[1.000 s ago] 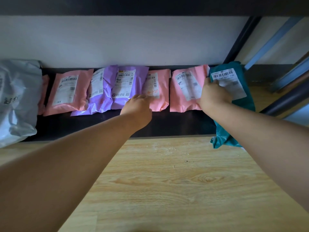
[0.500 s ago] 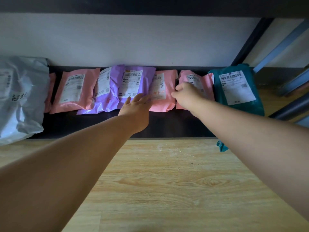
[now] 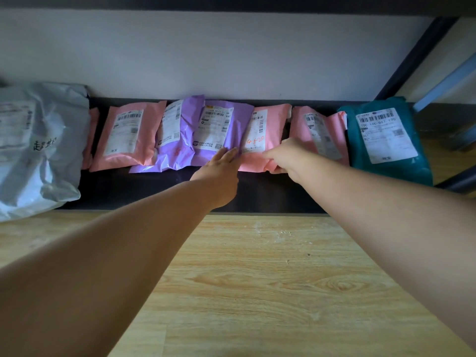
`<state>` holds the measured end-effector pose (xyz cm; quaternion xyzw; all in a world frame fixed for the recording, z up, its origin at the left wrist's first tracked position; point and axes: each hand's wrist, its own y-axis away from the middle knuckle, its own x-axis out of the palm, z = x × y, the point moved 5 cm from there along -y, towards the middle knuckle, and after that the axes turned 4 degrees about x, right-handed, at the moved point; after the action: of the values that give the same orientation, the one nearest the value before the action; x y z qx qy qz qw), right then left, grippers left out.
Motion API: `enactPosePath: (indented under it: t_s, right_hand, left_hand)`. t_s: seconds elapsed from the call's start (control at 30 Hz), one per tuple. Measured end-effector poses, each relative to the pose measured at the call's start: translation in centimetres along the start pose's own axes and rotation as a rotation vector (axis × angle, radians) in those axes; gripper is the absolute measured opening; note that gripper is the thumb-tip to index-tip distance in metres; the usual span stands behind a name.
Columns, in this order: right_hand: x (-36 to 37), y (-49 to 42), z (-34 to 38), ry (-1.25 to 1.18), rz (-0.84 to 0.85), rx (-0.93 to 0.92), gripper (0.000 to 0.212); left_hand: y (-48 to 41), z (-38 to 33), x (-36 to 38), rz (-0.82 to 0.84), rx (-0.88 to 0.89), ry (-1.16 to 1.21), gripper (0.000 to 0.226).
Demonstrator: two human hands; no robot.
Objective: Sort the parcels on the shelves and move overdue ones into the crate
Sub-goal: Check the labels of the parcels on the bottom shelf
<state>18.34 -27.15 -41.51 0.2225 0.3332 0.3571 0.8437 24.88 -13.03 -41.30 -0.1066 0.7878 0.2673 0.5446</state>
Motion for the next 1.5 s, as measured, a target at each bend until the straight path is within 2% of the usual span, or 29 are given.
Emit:
enactPosePath:
  t_s: [0.17, 0.27, 0.4, 0.47, 0.57, 0.73, 0.87, 0.97, 1.13, 1.3, 1.4, 1.5]
  right_hand:
    - [-1.4, -0.1, 0.5, -0.147, -0.087, -0.017, 0.035]
    - [-3.0, 0.5, 0.3, -0.156, -0.136, -0.063, 0.038]
    - [-6.1, 1.8, -1.0, -0.158, -0.187, -0.066, 0.049]
    - [-7.2, 2.4, -1.8, -0.229, -0.168, -0.067, 0.048]
    - [-8.1, 3.1, -2.7, -0.414, -0.082, -0.041, 0.033]
    - [-7.5, 3.8, -4.0, -0.506, 0.075, -0.029, 0.022]
    - [-6.9, 4.6, -4.2, -0.561, 0.145, -0.001, 0.026]
    - [-6.8, 5.2, -4.0, -0.631, 0.221, 0.014, 0.032]
    - [-6.5, 5.7, -3.5, -0.629, 0.343, 0.003, 0.042]
    - [-6.4, 5.4, -3.8, -0.487, 0.266, -0.009, 0.042]
    - [-6.4, 5.2, -4.0, -0.490, 0.235, 0.000, 0.042]
    - [-6.0, 5.2, -4.1, -0.484, 0.231, 0.001, 0.036]
  left_hand:
    - [0.2, 0.1, -0.6, -0.024, -0.004, 0.034, 0.054]
    - [0.3, 0.1, -1.2, -0.051, -0.011, 0.082, 0.050]
    - [0.7, -1.0, -3.1, -0.160, -0.034, 0.235, 0.044]
    - [0.6, -1.3, -4.0, -0.213, -0.103, 0.341, 0.046]
    - [0.0, -1.2, -4.6, -0.271, -0.222, 0.568, 0.044]
    - [-0.4, -1.9, -3.6, -0.201, -0.331, 1.245, 0.054]
    - [-0.3, -1.9, -2.8, -0.205, -0.423, 1.440, 0.053]
    - [-0.2, -1.9, -2.7, -0.217, -0.458, 1.485, 0.034]
    - [-0.4, -1.4, -2.5, -0.232, -0.469, 1.439, 0.035]
    - [-0.2, -1.9, -2.0, -0.209, -0.474, 1.444, 0.030]
    - [-0.2, -2.1, -2.4, -0.222, -0.470, 1.464, 0.035]
    - [-0.1, -2.1, -2.4, -0.245, -0.478, 1.437, 0.031]
